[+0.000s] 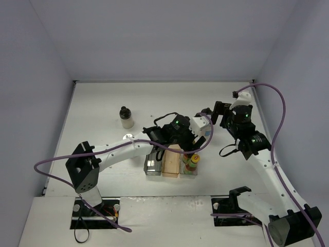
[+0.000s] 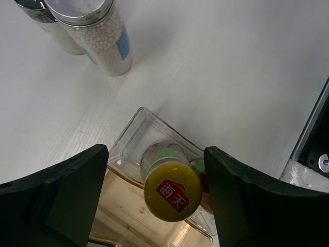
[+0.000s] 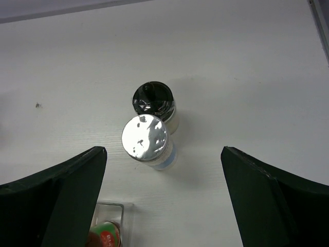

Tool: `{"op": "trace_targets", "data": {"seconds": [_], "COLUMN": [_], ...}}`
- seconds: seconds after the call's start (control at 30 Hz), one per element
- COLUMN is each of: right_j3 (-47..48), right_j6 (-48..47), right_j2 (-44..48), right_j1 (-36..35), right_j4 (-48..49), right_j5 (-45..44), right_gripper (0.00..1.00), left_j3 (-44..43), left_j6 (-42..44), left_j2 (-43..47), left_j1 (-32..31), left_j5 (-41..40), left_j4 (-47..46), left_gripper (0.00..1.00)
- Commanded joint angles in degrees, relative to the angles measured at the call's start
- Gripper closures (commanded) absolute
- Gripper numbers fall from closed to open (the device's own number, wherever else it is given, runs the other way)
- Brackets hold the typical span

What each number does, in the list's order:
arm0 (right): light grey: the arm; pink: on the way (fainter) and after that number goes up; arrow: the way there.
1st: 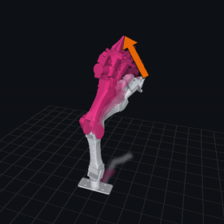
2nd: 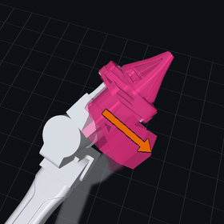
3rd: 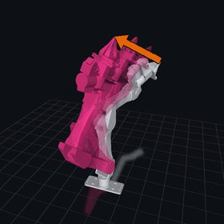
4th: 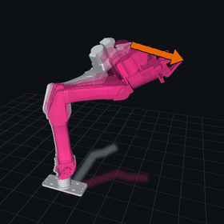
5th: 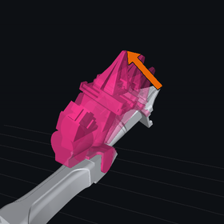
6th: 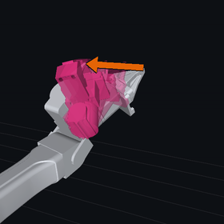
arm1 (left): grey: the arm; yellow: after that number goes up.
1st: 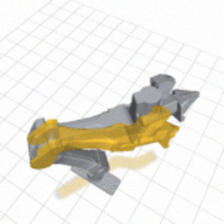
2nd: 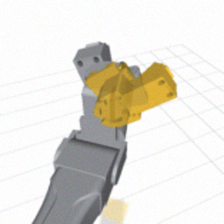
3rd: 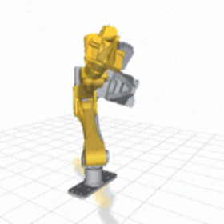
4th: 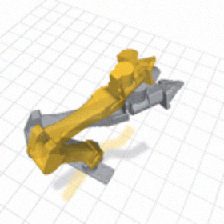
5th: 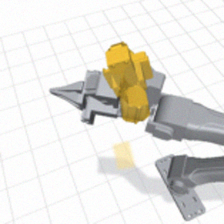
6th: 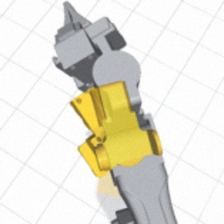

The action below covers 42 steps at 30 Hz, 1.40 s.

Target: Organize the condiment bottles

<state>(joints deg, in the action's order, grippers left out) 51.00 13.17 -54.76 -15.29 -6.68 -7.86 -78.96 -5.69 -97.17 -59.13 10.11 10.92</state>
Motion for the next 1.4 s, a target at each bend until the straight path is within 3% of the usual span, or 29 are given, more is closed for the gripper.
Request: {"op": "trace_targets", "data": {"seconds": [0.0,0.47,0.73,1.03,1.2,1.3,1.37], "right_j3": [0.76,-0.2,0.15,0.24,-0.46,-0.73,-1.08], "right_j6": [0.45,0.89,1.51,1.95,1.95,1.86,1.77], "right_j2": [-2.36,-7.37,-13.78,-19.5,-20.47,-20.65,-20.12], "right_j1": [0.44,0.44,0.44,0.35,0.35,0.26,-0.35], "right_j4": [3.96,5.88,9.05,11.51,11.86,11.86,11.69], "right_j5": [2.05,4.52,4.78,5.66,6.01,6.8,6.63], "right_gripper": [0.0,0.0,0.0,0.04,0.12,0.26,0.41], "left_j3": [-4.1,-2.69,-3.22,-0.5,1.09,2.93,4.94], "left_j6": [0.33,0.77,-0.72,-2.48,-5.37,-7.4,-8.01], "left_j2": [5.05,8.48,12.96,20.96,26.58,30.8,34.04], "left_j1": [0.16,0.77,1.65,1.83,2.01,2.36,2.44], "left_j5": [-2.11,-7.03,-19.31,-26.36,-36.38,-38.93,-40.34], "left_j4": [-2.66,-4.41,-2.75,0.85,7.88,11.58,12.8], "left_gripper": [0.25,0.25,0.25,0.25,0.25,0.25,0.25]}}
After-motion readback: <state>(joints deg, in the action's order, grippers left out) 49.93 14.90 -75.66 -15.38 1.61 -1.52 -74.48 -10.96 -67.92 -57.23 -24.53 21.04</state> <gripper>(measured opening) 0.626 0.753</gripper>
